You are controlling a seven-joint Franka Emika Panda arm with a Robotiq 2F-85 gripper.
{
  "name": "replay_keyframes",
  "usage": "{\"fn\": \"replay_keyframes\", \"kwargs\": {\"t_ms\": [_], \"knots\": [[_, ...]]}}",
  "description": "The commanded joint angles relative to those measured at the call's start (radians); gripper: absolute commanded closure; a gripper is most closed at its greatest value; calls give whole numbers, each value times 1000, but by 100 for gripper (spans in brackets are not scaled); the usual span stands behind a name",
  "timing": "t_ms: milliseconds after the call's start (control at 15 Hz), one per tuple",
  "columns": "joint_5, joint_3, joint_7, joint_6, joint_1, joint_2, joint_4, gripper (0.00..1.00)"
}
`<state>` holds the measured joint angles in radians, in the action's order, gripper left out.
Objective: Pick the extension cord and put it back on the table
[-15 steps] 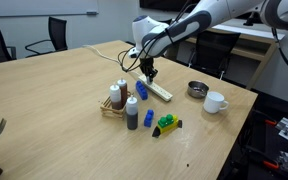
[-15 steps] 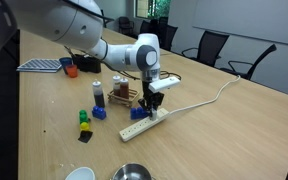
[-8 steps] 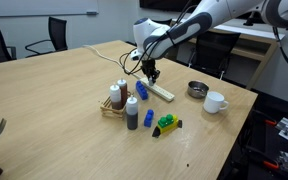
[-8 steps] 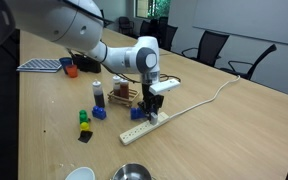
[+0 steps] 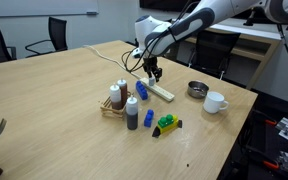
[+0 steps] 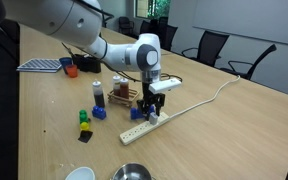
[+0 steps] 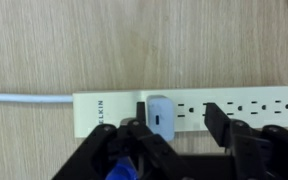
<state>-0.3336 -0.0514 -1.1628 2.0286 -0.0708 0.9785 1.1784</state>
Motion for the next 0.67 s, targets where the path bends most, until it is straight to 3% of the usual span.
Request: {"fn": "replay_keyframes", "kwargs": {"t_ms": [0, 133, 333, 467, 600], "knots": [[5, -1, 5, 12, -1, -13, 17, 10], [-9, 6, 36, 59, -12, -60, 76, 1], [-27, 16, 114, 118, -33, -127, 149, 0], [-21, 10, 167, 106, -41, -174, 201, 0], [21, -34, 131, 35, -21, -207, 249, 0]]}}
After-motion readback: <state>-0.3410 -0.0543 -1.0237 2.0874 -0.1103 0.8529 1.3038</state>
